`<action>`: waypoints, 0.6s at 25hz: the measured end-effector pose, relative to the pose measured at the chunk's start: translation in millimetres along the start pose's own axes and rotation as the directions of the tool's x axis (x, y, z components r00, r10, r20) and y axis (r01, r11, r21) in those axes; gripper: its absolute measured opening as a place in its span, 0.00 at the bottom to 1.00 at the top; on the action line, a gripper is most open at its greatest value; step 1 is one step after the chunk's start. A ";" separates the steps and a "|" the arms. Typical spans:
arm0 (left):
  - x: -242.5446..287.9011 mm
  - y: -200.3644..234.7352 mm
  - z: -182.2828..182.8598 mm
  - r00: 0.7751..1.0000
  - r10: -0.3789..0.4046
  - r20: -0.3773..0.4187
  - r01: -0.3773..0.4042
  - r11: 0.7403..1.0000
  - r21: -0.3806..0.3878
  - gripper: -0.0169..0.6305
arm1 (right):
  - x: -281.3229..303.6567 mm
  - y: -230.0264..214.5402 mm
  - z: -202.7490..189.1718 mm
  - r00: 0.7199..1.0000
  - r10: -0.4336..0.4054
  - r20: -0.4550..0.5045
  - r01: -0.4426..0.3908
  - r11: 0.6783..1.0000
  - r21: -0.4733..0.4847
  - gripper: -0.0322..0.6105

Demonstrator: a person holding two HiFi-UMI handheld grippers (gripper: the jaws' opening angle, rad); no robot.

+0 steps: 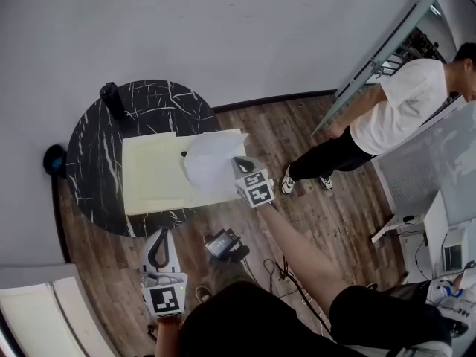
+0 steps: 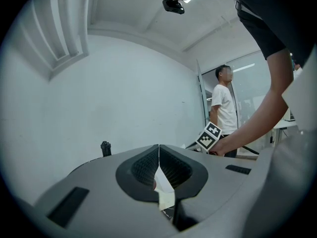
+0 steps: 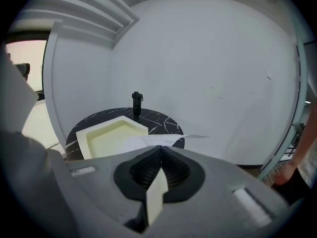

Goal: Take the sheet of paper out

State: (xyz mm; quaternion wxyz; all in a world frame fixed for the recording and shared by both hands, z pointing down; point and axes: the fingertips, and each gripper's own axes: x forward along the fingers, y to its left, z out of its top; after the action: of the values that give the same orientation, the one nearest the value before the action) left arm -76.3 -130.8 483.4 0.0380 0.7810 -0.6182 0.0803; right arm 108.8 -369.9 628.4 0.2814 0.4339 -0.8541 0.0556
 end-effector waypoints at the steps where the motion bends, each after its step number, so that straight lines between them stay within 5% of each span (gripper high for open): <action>1: -2.1 -1.2 1.4 1.000 -0.004 0.004 0.004 1.000 0.003 0.03 | -5.5 -1.3 0.1 1.000 -0.009 0.008 0.009 1.000 -0.001 0.05; 15: -30.4 -19.2 25.8 0.997 -0.035 0.071 0.032 0.999 0.042 0.03 | -89.9 0.4 28.5 0.991 -0.072 0.112 0.068 0.997 0.037 0.05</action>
State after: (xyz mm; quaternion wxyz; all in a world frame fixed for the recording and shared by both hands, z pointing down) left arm -62.3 -101.2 453.5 0.0014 0.7943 -0.6042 0.0640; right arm 138.0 -315.5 557.2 0.2270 0.4705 -0.8520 0.0351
